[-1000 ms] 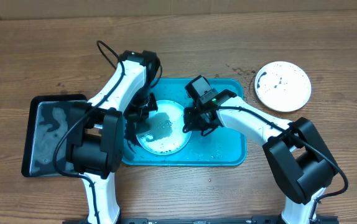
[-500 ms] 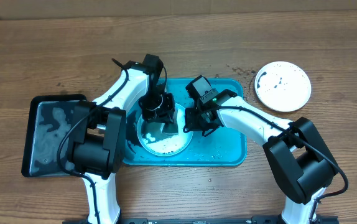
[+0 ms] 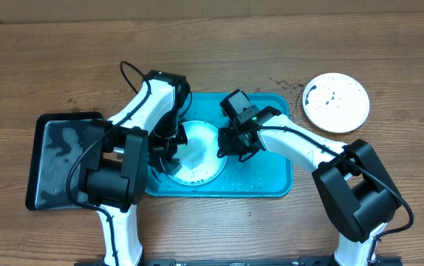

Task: Clean dirty plates on tray and stack at the side
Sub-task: 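Scrub the white plate with the sponge while right gripper holds rim, then return the sponge to the black basin with the left gripper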

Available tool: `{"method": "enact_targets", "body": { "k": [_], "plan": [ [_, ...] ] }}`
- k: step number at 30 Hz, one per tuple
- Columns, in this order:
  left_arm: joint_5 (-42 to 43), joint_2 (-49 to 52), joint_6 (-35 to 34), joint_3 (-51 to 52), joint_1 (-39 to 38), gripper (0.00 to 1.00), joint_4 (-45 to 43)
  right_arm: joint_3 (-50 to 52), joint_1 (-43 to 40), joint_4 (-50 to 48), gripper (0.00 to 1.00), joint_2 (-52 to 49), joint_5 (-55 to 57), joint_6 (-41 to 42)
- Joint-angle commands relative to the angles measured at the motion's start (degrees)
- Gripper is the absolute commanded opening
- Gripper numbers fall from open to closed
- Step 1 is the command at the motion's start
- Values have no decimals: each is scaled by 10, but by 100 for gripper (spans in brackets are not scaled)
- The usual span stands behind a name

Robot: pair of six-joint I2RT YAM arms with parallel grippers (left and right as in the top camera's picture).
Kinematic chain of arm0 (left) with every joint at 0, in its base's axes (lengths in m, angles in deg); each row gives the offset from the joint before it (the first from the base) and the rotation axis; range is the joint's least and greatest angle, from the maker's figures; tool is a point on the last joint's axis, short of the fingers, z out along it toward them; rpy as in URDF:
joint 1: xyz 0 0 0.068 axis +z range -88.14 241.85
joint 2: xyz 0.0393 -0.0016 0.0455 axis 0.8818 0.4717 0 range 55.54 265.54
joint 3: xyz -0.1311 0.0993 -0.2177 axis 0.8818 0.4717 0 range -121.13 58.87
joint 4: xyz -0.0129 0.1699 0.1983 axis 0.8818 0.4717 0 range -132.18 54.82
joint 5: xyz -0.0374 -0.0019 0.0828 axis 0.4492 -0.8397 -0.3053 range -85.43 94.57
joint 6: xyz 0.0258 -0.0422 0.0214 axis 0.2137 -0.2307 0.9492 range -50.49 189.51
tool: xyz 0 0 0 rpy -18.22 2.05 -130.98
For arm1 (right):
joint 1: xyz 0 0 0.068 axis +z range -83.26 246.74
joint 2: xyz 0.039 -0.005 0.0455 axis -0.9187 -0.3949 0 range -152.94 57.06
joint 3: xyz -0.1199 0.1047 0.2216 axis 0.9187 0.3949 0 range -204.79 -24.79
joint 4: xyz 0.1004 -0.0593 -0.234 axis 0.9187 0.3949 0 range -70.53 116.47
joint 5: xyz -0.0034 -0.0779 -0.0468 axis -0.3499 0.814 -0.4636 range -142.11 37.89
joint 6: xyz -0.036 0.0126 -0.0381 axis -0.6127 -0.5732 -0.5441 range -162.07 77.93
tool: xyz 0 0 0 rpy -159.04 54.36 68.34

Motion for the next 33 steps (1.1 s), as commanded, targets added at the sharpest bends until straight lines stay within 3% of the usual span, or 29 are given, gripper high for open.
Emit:
{"method": "enact_targets", "body": {
  "k": [1,5,8,15,22,26,33],
  "plan": [
    [-39,5,-40,-51,3,4,-7,-4,-3,-2,4,6,15,0],
    [142,6,59,-49,-11,4,-73,-4,-3,-2,4,6,15,0],
    [225,6,74,-39,-26,4,-107,-4,-3,-2,4,6,15,0],
    [267,6,76,1,-67,4,-157,-4,-3,-1,4,6,15,0],
    [164,6,73,5,-65,4,-86,-4,-3,0,4,6,15,0],
    [26,6,11,5,-44,4,-40,-4,-3,0,4,6,15,0],
    [-56,6,-22,-8,9,4,-36,-4,-3,0,4,6,15,0]
  ]
}}
